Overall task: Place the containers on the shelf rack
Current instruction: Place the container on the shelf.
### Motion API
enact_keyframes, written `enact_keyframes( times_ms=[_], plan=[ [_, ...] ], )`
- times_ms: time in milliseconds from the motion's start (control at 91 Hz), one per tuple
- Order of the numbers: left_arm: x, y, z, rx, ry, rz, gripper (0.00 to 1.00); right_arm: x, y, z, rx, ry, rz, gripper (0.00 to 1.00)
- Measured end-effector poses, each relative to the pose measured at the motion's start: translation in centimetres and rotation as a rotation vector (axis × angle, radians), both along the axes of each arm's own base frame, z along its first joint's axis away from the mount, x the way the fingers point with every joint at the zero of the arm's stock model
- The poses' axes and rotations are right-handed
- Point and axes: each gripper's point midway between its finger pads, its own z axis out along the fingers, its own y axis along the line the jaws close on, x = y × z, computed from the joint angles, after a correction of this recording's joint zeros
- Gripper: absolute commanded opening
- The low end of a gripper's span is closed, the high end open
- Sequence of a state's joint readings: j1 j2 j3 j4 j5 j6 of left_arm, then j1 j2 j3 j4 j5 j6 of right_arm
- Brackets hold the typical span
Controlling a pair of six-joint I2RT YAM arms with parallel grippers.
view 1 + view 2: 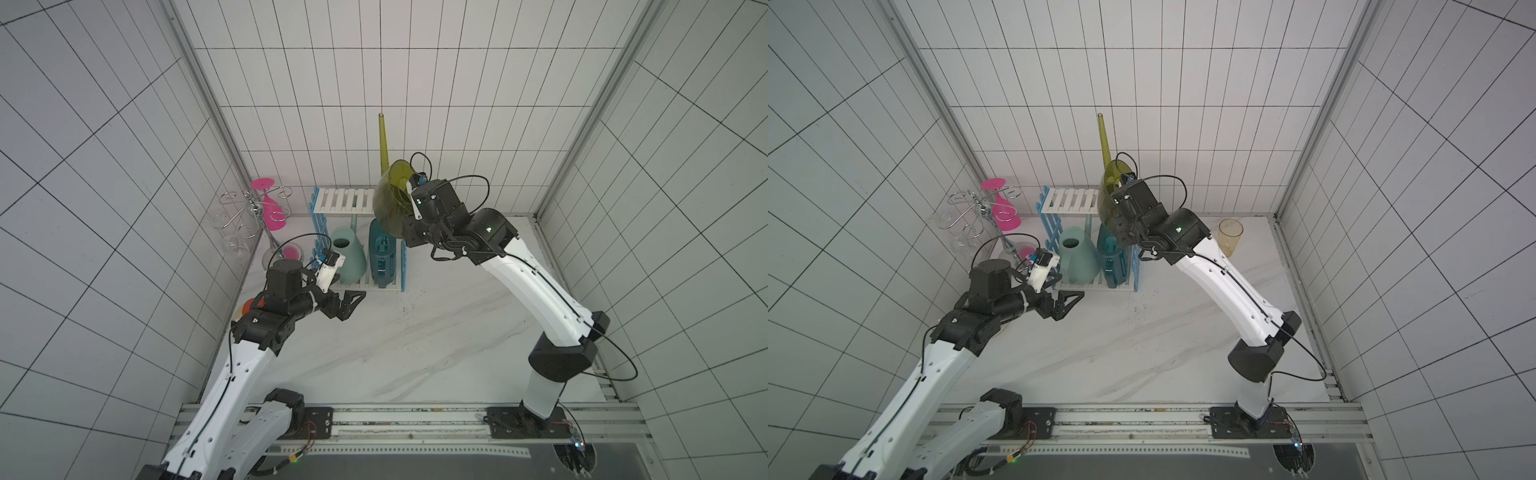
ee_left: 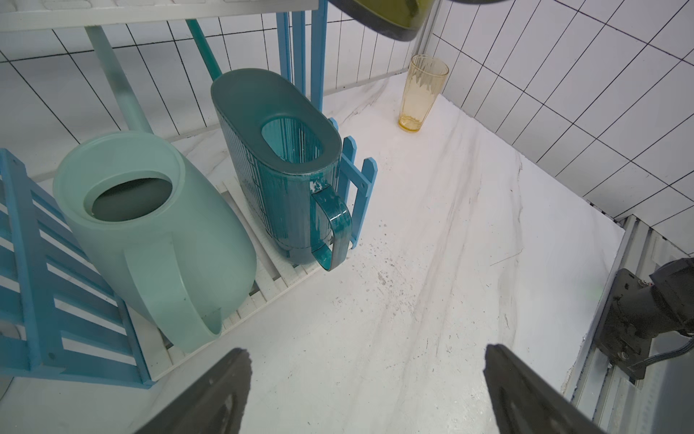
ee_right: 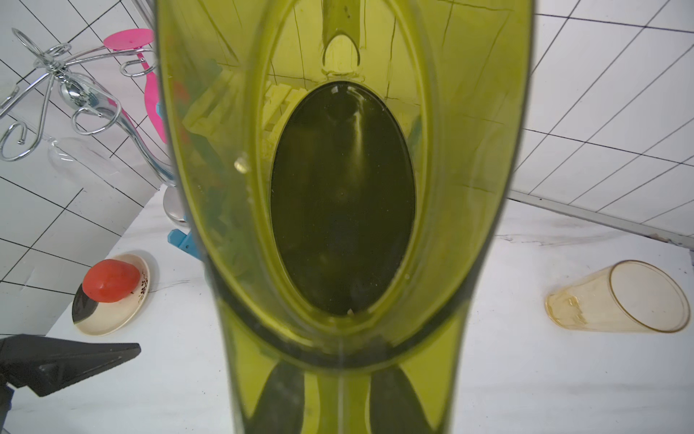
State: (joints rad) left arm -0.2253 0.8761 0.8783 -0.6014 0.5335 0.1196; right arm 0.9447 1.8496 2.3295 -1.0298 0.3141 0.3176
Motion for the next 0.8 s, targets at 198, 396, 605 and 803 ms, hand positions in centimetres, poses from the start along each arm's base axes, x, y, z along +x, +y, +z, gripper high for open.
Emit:
enact_keyframes(
  times_ms=[198,396,605,803],
  plan=[
    [0.0,0.1,-0.1,-0.003,0.006,0.005,0.99,1.8,2.5,0.9,0.019,-0.042,0.025,0.00],
    [0.1,0.1,-0.1,-0.003,0.006,0.010,0.99,3.2,3.3,0.5,0.033,-0.043,0.035,0.00],
    [0.1,0.1,0.0,-0.006,0.004,0.012,0.99,5.3,3.1,0.1,0.045,-0.053,0.008,0.00],
    [0.2,0.1,-0.1,-0.006,0.005,0.012,0.99,6.9,3.5,-0.7,0.055,-0.058,-0.009,0.00]
  ],
)
